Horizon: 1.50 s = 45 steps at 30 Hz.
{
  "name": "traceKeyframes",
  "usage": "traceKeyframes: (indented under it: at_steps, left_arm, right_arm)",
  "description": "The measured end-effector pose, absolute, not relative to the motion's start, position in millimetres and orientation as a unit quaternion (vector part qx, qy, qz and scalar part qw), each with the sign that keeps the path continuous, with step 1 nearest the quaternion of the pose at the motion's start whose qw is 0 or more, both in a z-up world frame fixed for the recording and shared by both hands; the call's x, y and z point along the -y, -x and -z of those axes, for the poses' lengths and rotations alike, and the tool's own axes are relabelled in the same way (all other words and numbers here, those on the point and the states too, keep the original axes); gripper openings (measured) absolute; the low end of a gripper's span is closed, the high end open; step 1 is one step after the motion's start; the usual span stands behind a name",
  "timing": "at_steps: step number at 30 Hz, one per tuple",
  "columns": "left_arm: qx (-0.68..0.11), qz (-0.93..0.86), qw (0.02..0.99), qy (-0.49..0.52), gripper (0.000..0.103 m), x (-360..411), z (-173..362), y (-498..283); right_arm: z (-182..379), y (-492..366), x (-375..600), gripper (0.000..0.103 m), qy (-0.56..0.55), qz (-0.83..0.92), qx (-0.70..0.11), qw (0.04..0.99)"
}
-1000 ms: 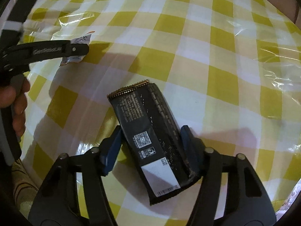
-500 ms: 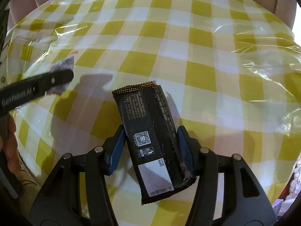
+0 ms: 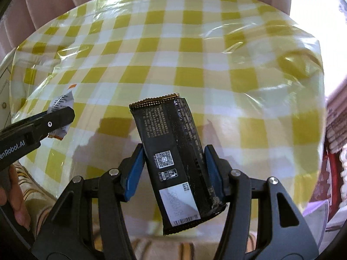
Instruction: Organize snacks
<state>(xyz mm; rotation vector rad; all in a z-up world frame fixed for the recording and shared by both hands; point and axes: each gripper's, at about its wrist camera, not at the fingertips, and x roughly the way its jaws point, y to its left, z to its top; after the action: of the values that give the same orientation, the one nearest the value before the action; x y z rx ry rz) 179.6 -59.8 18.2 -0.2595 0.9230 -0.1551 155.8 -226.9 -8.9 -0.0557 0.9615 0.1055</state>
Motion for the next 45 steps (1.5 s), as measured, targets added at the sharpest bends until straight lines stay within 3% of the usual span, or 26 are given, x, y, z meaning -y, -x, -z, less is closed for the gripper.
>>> traceKeyframes:
  at_steps: [22, 35, 38, 40, 43, 45]
  left_arm:
    - [-0.436, 0.256, 0.861, 0.055, 0.042, 237, -45, -72]
    - [-0.491, 0.358, 0.792, 0.060, 0.042, 325, -24, -24]
    - [-0.512, 0.357, 0.778, 0.072, 0.052, 332, -16, -22]
    - [-0.517, 0.350, 0.778, 0.073, 0.064, 332, -12, -20]
    - [-0.517, 0.344, 0.781, 0.073, 0.070, 329, -14, -9]
    - [-0.513, 0.336, 0.786, 0.073, 0.074, 326, -14, 2]
  right_arm:
    - [-10, -13, 381, 0.052, -0.038, 0.077, -0.448, 0.890]
    - [-4, 58, 460, 0.052, -0.070, 0.174, -0.454, 0.871]
    - [-2, 72, 471, 0.053, -0.078, 0.185, -0.454, 0.868]
    - [-5, 80, 474, 0.053, -0.080, 0.191, -0.447, 0.870]
    - [-9, 89, 477, 0.054, -0.087, 0.195, -0.441, 0.872]
    - [-12, 96, 477, 0.063, -0.090, 0.199, -0.436, 0.873]
